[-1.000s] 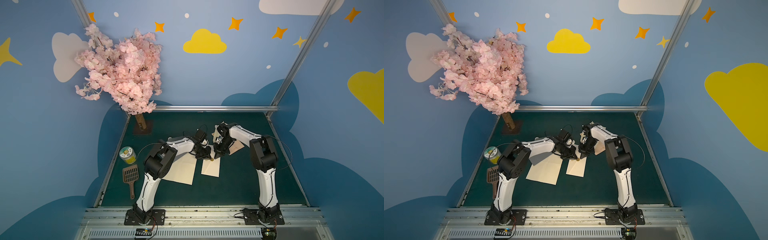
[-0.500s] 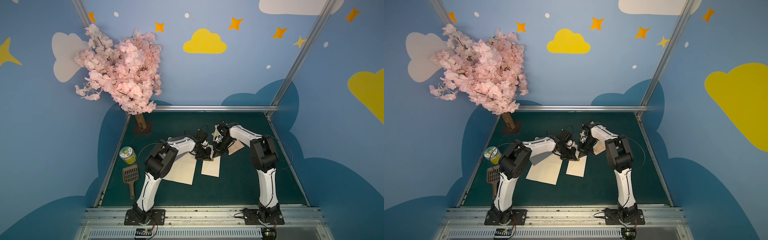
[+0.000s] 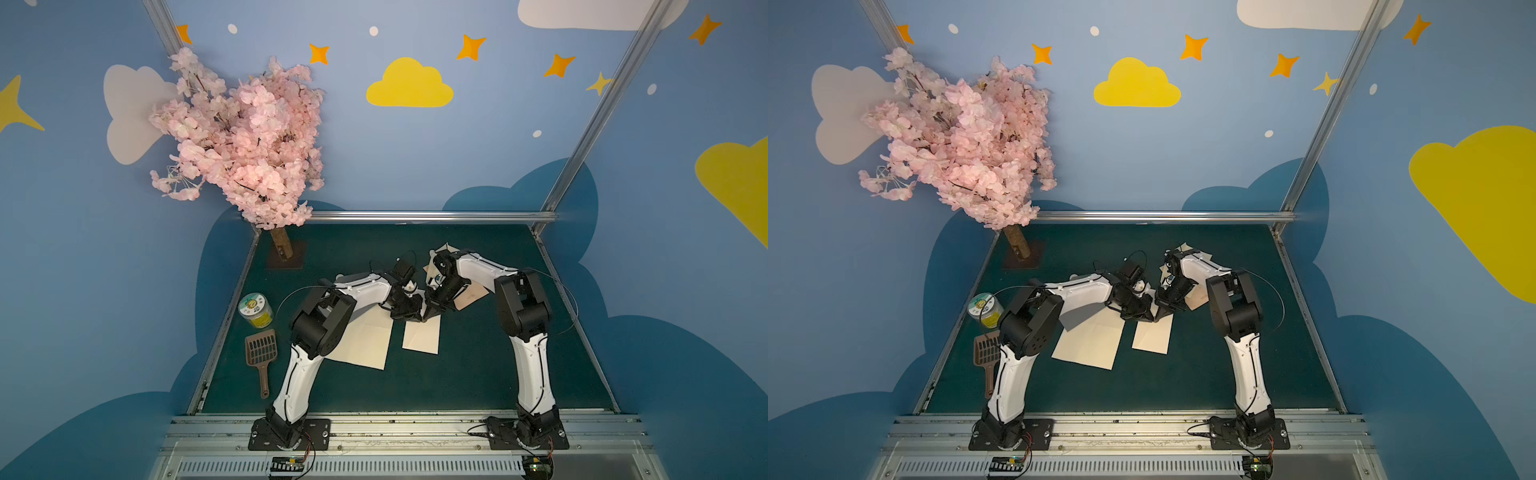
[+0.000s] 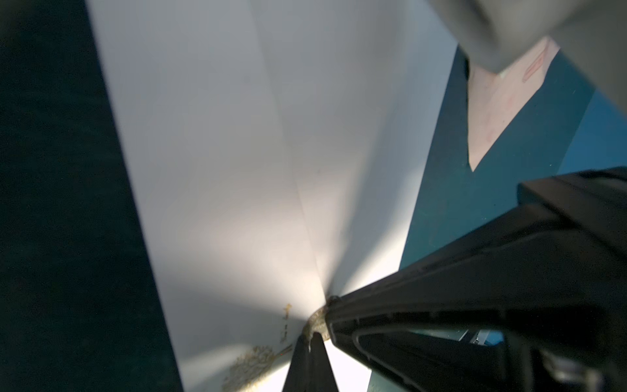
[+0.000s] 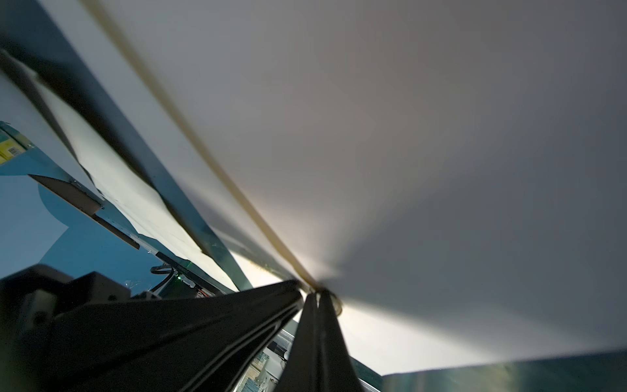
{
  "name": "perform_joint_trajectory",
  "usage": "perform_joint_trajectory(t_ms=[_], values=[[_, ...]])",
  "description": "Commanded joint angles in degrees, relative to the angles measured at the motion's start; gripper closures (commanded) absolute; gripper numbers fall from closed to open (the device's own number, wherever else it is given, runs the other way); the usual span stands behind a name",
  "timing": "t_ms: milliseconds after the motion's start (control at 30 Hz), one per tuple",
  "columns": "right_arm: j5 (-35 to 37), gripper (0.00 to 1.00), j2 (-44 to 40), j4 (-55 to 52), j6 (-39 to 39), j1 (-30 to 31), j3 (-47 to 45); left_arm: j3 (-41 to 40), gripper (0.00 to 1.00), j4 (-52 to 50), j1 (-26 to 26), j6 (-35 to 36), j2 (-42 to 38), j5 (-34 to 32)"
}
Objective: Fold the letter paper in half and place it into the envelope
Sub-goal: Fold the envelope flap on the envelope.
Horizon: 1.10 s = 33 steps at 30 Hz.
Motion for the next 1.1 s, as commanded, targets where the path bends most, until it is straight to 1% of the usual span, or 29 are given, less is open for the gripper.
perform_joint_trajectory(t_ms=[0, 300, 500, 700, 1067], values=[[3.95, 1.00, 3.70, 0.57, -0.04, 0.35, -2.47, 0.16, 0.97, -2.89, -0.04, 0.44, 1.83, -0.99], [3.49, 1.00, 0.73, 2.00, -0.48, 1.05, -8.98, -0.14, 0.97, -2.03, -0.05, -0.08, 2.28, -0.51], [3.20, 1.00, 0.10, 2.76, -0.29, 1.80, -10.89, -0.16, 0.97, -1.91, -0.05, -0.14, 2.49, -0.16], [3.59, 1.00, 1.33, 2.09, 0.25, 1.33, -8.90, -0.12, 0.97, -1.83, -0.05, 0.01, 2.65, 0.28], [9.35, 1.00, 3.59, -1.98, 0.16, -2.46, -4.20, -0.39, 0.97, -1.93, 0.17, 0.19, 2.61, 0.72]])
